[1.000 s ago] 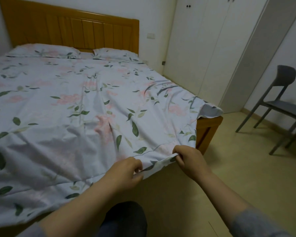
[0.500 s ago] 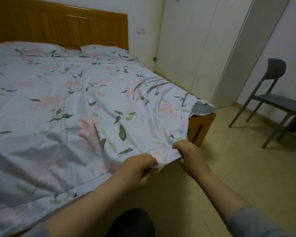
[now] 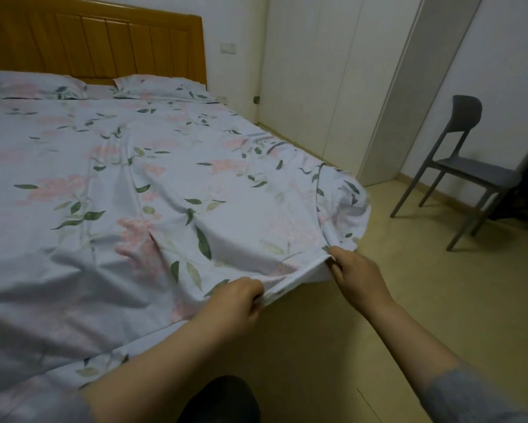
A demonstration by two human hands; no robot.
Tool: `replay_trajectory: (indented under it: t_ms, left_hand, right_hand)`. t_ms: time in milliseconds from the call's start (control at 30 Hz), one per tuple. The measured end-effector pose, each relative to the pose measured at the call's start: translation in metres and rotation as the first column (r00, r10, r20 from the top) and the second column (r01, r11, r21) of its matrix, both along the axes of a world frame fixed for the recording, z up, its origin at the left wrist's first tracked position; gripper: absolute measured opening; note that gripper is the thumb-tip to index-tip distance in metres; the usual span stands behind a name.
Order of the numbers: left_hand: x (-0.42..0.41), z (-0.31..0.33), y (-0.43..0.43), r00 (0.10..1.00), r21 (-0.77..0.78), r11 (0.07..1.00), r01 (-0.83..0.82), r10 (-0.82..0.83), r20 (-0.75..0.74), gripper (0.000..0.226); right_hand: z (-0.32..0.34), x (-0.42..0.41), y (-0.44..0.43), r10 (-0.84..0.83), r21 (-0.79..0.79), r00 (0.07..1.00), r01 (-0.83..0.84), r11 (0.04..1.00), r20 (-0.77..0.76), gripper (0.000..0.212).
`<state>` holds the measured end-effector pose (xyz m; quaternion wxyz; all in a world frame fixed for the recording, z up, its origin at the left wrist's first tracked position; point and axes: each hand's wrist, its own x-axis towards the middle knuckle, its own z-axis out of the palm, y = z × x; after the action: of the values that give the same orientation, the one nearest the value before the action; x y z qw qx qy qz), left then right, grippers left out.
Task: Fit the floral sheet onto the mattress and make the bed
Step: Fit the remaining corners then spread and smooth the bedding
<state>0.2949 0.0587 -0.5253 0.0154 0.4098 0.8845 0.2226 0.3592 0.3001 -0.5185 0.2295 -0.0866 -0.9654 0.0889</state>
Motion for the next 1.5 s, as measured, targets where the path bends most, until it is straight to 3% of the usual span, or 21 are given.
replay_trajectory:
  t_ms: [100,200,333,467,633,833,1000,1133,1300,1500]
  left_hand:
    - [0.0,-0.001,0.015,0.999,0.054,0.999,0.005,-0.007,0.044,0.011]
    - [-0.004,-0.001,0.031,0.997,0.115,0.993,0.007,-0.016,0.081,0.031]
    - [-0.014,0.004,0.043,0.997,0.155,0.987,0.041,-0.05,0.051,0.015]
    - [-0.025,0.006,0.032,0.996,0.225,0.971,0.083,-0.086,0.004,0.018]
    - [-0.05,0.017,0.032,0.994,0.198,0.975,0.104,-0.105,-0.005,0.016]
    - [-0.077,0.005,0.046,0.999,0.136,0.99,0.031,-0.033,0.013,0.013]
    - [-0.086,-0.002,0.073,0.995,-0.01,0.998,-0.061,0.061,0.074,0.017]
    - [-0.071,-0.003,0.12,0.988,0.02,0.994,-0.111,0.109,0.111,0.053]
    - [-0.059,0.004,0.166,0.986,0.09,0.982,-0.166,0.163,0.04,0.008]
    - [-0.042,0.009,0.189,0.98,0.023,0.979,-0.2,0.2,0.017,0.011]
  right_hand:
    - [0.002,0.0,0.001,0.001,0.039,0.999,-0.002,0.999,0.034,0.014]
    - [0.003,-0.002,-0.004,0.02,0.033,0.999,-0.021,0.999,0.045,0.016]
    - [0.001,0.0,-0.006,0.039,0.009,0.998,-0.04,0.999,0.052,0.018]
    - [-0.002,0.004,-0.002,0.015,0.044,0.995,-0.02,0.999,0.099,0.003]
    - [-0.006,-0.02,0.019,-0.064,0.086,0.989,0.053,0.995,0.131,0.013]
    - [-0.024,-0.052,0.067,-0.235,-0.108,0.97,0.241,0.965,0.062,0.02]
    - [-0.017,-0.076,0.087,-0.068,-0.262,0.996,0.083,0.962,0.065,0.01]
    - [-0.009,-0.08,0.085,0.213,-0.262,0.974,-0.187,0.947,0.075,0.009]
    - [-0.007,-0.069,0.123,0.34,-0.095,0.923,-0.327,0.94,0.18,0.017]
    - [-0.012,-0.062,0.175,0.24,0.022,0.947,-0.25,0.968,0.212,0.036]
